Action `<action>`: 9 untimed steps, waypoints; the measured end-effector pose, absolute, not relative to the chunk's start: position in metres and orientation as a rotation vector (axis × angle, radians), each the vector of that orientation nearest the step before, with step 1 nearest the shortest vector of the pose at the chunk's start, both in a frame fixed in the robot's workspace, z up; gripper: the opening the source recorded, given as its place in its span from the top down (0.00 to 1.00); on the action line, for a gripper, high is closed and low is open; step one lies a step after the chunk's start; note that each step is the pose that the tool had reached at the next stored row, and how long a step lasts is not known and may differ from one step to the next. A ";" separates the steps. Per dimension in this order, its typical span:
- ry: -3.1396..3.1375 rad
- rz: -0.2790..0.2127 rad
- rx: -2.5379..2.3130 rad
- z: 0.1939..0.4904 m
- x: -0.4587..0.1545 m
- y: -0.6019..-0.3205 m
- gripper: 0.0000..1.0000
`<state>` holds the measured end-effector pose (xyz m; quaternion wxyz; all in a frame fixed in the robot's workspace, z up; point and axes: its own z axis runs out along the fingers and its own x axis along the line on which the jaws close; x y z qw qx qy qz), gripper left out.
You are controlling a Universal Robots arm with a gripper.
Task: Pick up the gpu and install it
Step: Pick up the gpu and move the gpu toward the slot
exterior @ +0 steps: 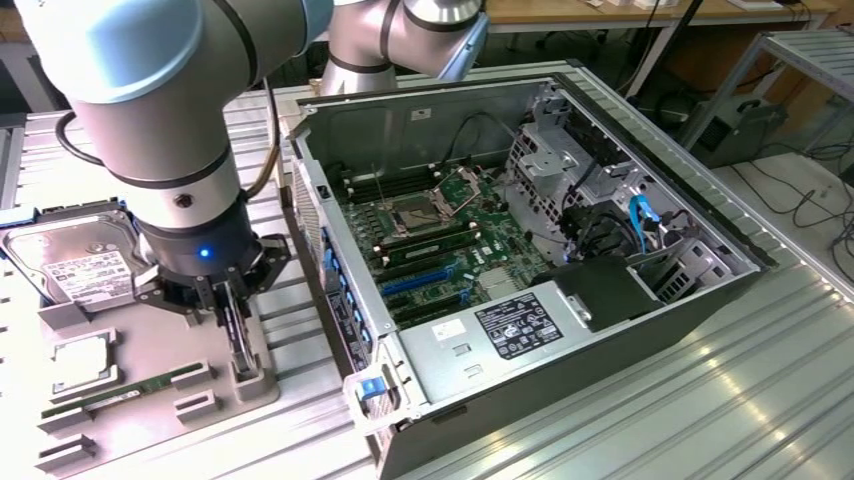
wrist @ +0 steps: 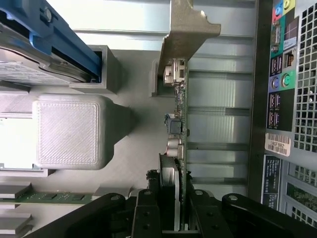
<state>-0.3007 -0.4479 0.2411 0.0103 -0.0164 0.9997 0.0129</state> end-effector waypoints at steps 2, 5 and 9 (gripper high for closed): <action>3.120 0.040 -0.051 0.243 -0.301 -0.448 0.72; 3.120 0.040 -0.051 0.245 -0.301 -0.448 0.72; 3.120 0.040 -0.051 0.250 -0.301 -0.448 0.72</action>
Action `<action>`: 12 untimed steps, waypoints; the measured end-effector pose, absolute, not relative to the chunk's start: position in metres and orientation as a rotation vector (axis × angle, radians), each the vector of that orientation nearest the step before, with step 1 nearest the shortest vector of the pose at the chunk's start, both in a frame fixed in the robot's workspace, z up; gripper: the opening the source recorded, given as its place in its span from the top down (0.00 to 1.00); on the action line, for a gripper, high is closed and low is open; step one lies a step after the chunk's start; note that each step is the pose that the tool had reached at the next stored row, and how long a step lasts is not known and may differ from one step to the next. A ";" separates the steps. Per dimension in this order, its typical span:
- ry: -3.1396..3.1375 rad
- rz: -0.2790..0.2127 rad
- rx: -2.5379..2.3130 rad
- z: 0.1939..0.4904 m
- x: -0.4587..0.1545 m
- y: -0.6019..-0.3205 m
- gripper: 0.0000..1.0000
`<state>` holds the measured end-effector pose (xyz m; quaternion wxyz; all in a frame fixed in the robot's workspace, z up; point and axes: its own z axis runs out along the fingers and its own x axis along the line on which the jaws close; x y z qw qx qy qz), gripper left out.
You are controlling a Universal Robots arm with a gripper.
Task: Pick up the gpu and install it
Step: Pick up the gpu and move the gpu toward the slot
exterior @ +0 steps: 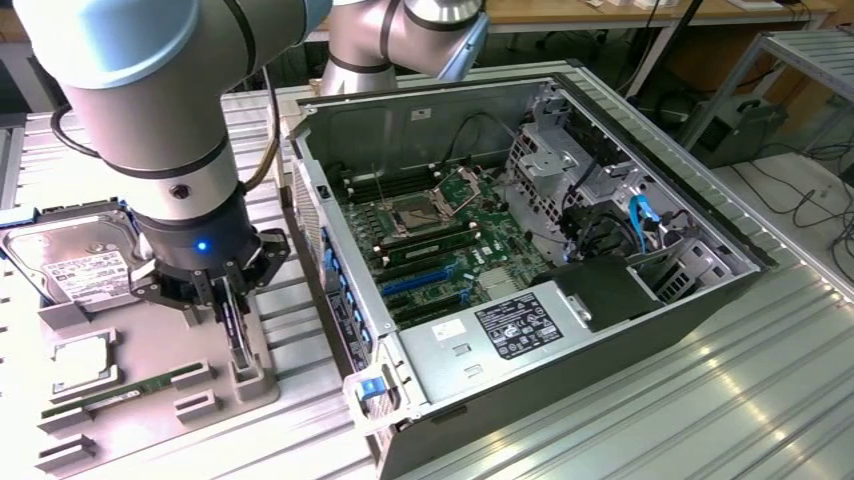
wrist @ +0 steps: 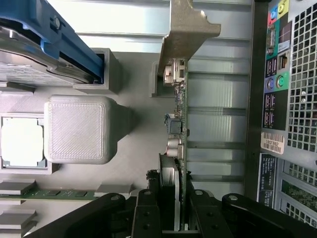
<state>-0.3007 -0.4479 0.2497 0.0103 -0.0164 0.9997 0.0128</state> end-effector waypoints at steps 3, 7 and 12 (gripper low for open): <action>3.120 0.040 -0.051 0.253 -0.301 -0.448 0.72; 3.120 0.040 -0.051 0.256 -0.301 -0.448 0.72; 3.120 0.040 -0.051 0.261 -0.301 -0.448 0.72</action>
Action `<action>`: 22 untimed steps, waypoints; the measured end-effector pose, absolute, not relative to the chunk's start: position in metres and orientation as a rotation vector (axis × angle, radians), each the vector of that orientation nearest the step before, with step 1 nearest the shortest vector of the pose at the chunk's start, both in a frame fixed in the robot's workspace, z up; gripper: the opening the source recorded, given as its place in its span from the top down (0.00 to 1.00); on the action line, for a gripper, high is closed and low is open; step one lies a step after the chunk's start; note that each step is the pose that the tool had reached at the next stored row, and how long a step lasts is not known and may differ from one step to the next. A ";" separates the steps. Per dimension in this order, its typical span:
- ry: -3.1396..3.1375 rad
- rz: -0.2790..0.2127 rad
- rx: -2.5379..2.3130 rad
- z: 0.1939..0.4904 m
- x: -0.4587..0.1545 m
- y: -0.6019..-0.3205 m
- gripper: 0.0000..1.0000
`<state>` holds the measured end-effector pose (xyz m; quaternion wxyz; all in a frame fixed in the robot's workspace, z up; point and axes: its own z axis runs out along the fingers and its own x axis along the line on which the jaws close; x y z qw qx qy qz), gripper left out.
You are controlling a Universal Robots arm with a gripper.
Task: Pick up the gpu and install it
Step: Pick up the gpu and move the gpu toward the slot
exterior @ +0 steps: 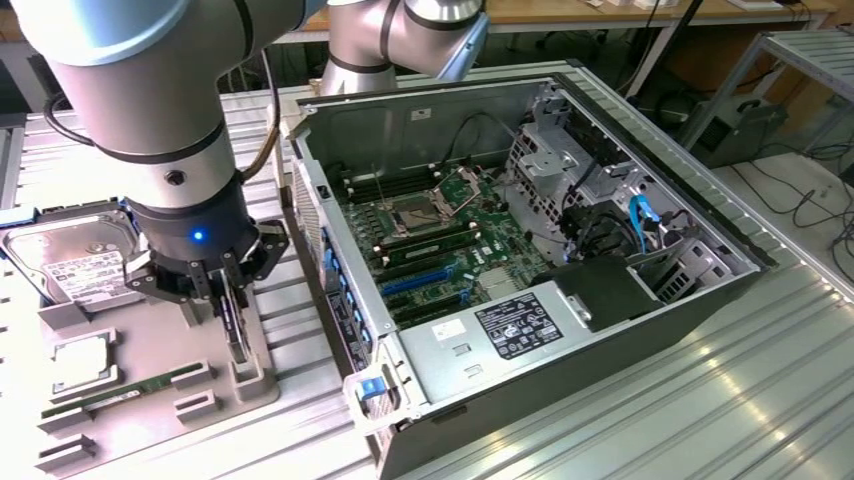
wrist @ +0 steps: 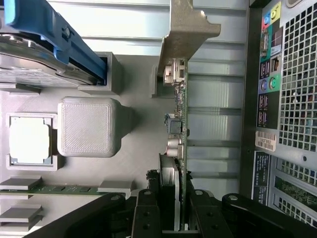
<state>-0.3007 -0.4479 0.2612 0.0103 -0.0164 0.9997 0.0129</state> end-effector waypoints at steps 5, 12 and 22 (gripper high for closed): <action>3.120 0.040 -0.051 0.266 -0.301 -0.448 0.72; 3.120 0.040 -0.051 0.272 -0.301 -0.448 0.72; 3.120 0.040 -0.051 0.290 -0.301 -0.448 0.72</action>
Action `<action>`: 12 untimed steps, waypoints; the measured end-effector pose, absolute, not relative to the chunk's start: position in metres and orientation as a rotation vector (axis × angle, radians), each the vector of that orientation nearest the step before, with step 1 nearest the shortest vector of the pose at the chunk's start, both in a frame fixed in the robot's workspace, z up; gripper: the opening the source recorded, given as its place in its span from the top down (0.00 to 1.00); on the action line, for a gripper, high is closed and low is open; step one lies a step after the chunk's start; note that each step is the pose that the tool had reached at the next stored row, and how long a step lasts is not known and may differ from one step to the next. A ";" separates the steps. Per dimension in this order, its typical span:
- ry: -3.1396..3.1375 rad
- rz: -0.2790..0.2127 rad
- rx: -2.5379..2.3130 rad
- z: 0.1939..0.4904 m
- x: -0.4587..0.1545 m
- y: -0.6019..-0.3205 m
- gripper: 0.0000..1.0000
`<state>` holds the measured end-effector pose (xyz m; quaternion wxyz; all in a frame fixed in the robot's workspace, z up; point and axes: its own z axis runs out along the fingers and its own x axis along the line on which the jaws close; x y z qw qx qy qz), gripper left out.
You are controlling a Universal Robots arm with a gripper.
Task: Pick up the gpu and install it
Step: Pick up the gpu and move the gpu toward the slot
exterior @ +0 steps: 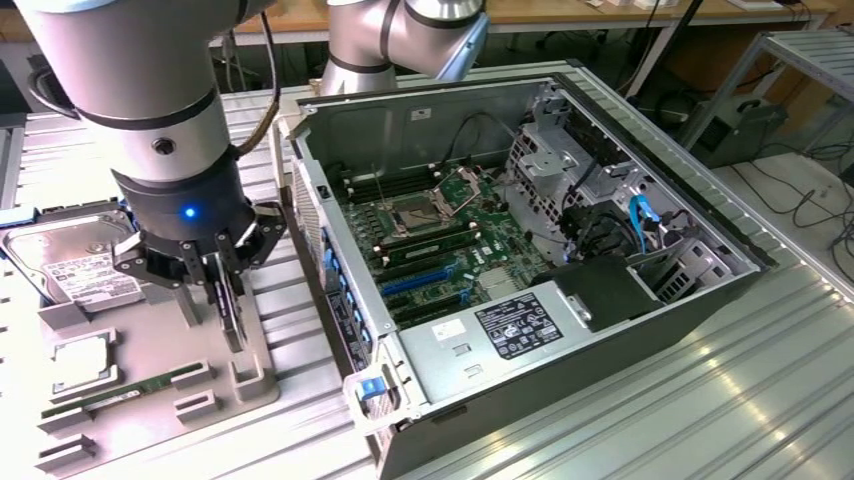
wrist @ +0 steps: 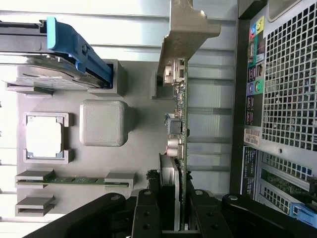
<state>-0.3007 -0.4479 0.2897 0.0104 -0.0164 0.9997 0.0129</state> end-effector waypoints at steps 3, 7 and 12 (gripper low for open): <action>3.120 0.040 -0.051 0.305 -0.301 -0.448 0.72; 3.120 0.040 -0.051 0.321 -0.301 -0.448 0.72; 3.120 0.040 -0.051 0.375 -0.301 -0.448 0.72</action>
